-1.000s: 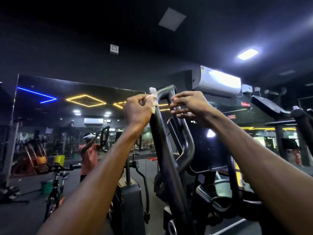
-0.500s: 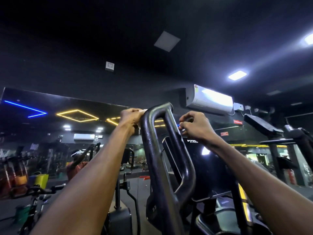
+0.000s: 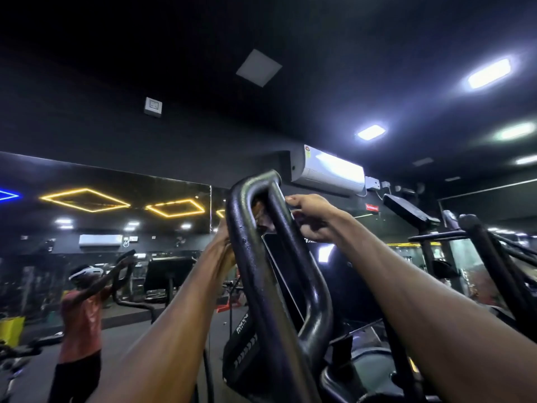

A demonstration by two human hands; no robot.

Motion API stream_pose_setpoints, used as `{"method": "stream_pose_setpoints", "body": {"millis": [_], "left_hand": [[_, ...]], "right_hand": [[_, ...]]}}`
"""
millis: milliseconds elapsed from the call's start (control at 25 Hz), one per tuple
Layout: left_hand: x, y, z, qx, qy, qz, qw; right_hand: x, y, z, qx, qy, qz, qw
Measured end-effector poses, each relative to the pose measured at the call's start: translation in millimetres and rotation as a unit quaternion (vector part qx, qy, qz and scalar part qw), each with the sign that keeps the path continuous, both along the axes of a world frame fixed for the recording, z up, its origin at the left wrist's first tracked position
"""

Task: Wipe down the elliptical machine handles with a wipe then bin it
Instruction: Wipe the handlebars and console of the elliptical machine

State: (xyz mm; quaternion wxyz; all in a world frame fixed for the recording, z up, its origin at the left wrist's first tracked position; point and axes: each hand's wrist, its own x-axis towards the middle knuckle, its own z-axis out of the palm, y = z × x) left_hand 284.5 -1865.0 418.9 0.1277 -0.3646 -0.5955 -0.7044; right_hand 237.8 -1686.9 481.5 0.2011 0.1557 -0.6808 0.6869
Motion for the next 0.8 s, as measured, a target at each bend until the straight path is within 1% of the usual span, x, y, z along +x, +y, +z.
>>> {"method": "stream_pose_setpoints", "body": {"millis": [80, 200, 240, 360, 440, 520, 560, 600, 640, 720, 800], "left_hand": [[10, 2, 15, -0.002, 0.0, 0.001, 1.0], [-9, -6, 27, 0.009, -0.046, -0.006, 0.999], [-11, -11, 29, 0.019, -0.056, -0.007, 0.998], [-27, -16, 38, 0.058, -0.086, 0.025, 0.994], [-26, -14, 44, 0.079, -0.1, 0.015, 0.992], [-24, -16, 48, 0.105, -0.1, 0.019, 0.989], [-25, -18, 49, 0.108, -0.095, 0.025, 0.989], [-26, -19, 50, 0.101, -0.089, 0.053, 0.989], [-27, -21, 51, 0.092, -0.081, 0.071, 0.99], [-22, -21, 53, 0.082, -0.07, 0.103, 0.989], [-19, -18, 59, 0.074, -0.063, 0.129, 0.987]], "right_hand": [[-8, -8, 5, -0.061, 0.008, 0.049, 0.997], [-18, -11, 7, -0.147, -0.001, 0.053, 0.988], [-22, -9, 7, -0.155, -0.003, 0.068, 0.986], [-23, -9, 5, -0.154, -0.039, 0.069, 0.985], [-21, -11, 10, -0.143, -0.061, 0.083, 0.984], [-19, -14, 12, -0.132, -0.051, 0.09, 0.986], [-23, -13, 13, -0.125, -0.043, 0.096, 0.987], [-21, -13, 12, -0.125, -0.037, 0.112, 0.985], [-25, -10, 11, -0.138, -0.036, 0.131, 0.981], [-30, -4, 4, -0.144, -0.033, 0.138, 0.979], [-42, 3, 0, -0.105, -0.016, 0.134, 0.985]]}}
